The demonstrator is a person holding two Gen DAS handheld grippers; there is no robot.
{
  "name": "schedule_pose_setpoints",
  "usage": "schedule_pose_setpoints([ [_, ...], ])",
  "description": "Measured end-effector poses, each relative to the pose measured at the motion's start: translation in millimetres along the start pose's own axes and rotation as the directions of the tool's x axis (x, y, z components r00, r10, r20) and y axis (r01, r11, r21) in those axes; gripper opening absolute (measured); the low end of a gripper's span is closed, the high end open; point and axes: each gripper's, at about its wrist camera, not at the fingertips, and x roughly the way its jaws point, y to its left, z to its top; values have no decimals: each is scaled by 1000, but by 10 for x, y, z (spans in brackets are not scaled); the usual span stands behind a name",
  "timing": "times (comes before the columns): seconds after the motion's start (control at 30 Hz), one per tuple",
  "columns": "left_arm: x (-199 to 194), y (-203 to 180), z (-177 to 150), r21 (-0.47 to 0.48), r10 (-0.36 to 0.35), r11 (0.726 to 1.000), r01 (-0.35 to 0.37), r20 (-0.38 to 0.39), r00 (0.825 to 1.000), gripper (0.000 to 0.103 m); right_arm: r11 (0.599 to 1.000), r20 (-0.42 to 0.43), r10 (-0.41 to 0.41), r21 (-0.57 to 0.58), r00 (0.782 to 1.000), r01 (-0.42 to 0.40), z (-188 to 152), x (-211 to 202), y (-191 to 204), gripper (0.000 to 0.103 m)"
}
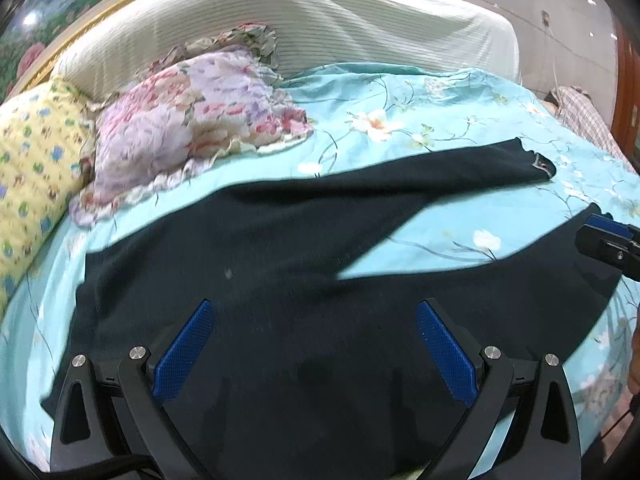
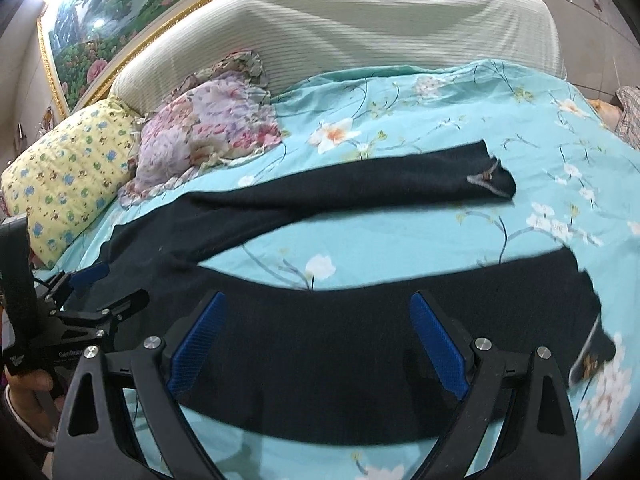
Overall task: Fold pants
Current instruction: 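Grasp the hem of the pants leg with the right gripper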
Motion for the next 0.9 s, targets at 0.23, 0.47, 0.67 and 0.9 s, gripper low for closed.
schedule_pose_setpoints([
  [0.23, 252, 32, 367, 86, -2, 996, 2, 3, 1000, 101, 998, -33, -20, 60, 999, 22, 264, 213, -178, 93],
  [0.47, 542, -33, 696, 207, -17, 978, 14, 13, 1000, 101, 984, -68, -28, 175, 997, 40, 521, 433, -485, 93],
  [0.67, 850, -69, 881, 286, -60, 956, 68, -37, 998, 101, 943, -104, 11, 331, 995, 24, 617, 652, -781, 93],
  [0.9, 1158, -139, 1035, 400, -72, 911, 104, -93, 993, 101, 873, -124, 14, 486, 992, 48, 694, 851, -1156, 93],
])
